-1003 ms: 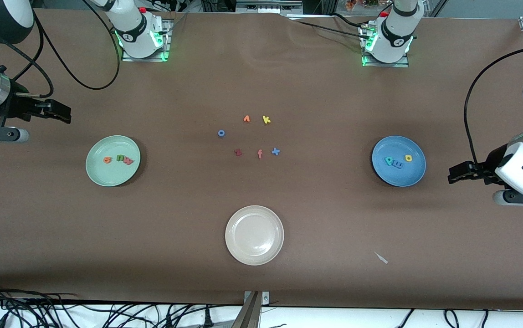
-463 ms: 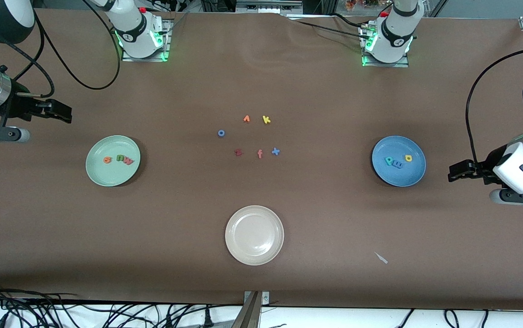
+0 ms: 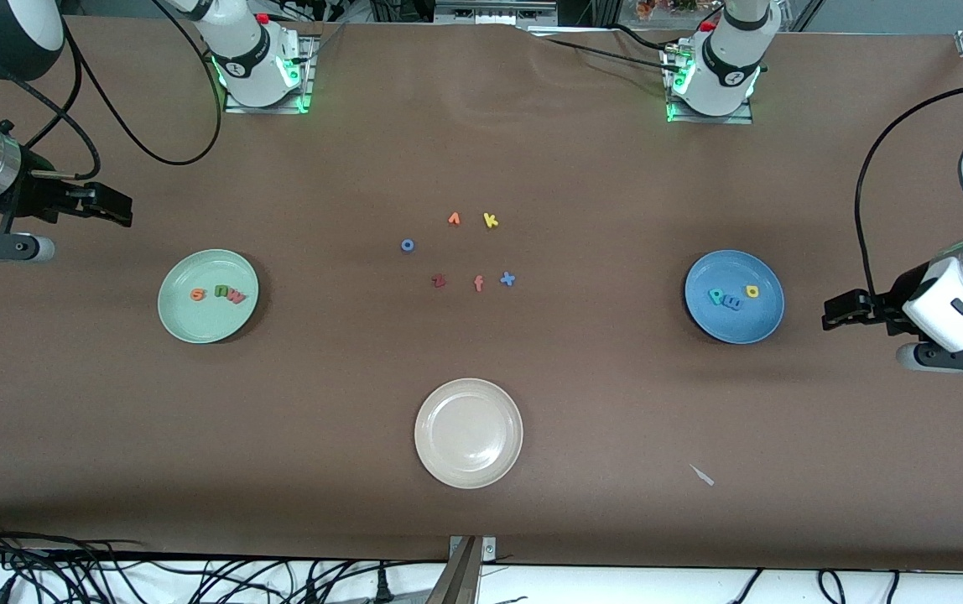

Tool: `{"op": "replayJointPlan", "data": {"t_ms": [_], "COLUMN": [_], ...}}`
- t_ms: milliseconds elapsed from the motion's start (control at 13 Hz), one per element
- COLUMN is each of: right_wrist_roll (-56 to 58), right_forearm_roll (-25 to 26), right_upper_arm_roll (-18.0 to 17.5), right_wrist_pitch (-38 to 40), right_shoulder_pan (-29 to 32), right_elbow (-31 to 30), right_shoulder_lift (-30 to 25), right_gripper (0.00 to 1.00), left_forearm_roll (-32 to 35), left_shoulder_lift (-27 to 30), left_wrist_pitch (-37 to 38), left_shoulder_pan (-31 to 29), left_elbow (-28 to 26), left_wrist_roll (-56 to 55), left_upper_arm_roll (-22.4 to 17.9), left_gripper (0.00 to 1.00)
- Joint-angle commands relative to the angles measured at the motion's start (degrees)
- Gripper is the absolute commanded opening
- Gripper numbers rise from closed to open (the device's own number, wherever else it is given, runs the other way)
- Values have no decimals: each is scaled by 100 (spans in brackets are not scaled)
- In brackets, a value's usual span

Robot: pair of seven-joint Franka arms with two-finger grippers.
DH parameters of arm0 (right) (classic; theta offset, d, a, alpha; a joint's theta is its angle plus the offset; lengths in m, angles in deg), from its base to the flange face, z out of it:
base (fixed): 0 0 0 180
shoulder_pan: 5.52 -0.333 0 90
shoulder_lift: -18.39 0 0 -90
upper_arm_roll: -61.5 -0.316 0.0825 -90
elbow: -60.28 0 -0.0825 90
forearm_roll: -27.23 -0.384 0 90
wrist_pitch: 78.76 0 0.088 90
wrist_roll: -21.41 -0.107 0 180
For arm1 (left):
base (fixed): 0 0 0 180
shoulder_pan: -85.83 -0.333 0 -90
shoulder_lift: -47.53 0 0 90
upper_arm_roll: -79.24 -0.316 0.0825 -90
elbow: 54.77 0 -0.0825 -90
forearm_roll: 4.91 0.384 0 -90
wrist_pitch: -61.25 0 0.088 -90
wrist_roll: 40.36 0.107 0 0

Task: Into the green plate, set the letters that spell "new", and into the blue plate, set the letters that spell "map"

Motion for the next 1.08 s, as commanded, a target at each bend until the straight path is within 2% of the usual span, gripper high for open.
{"op": "replayJointPlan", "data": {"t_ms": [0, 309, 1003], "right_wrist_roll": [-75, -40, -67], "right_forearm_roll": [-81, -81, -81], "right_upper_arm_roll": [-12, -3, -3], "right_wrist_pitch": [83, 74, 65], "right_shoulder_pan": [-19, -10, -10], "right_elbow": [31, 31, 40], "right_shoulder_lift": [-40, -31, -31], "right_gripper": [100, 100, 100], "left_forearm_roll": [-110, -118, -136], "left_shoulder_lift": [932, 1145, 1075], "left_wrist_pitch": [-953, -1010, -1002], "left_shoulder_pan": [-20, -20, -20], "left_elbow": [-1371, -1648, -1490], "left_wrist_roll": [169, 177, 432], "left_upper_arm_roll": [-18, -10, -18], "left_gripper": [98, 99, 100]}}
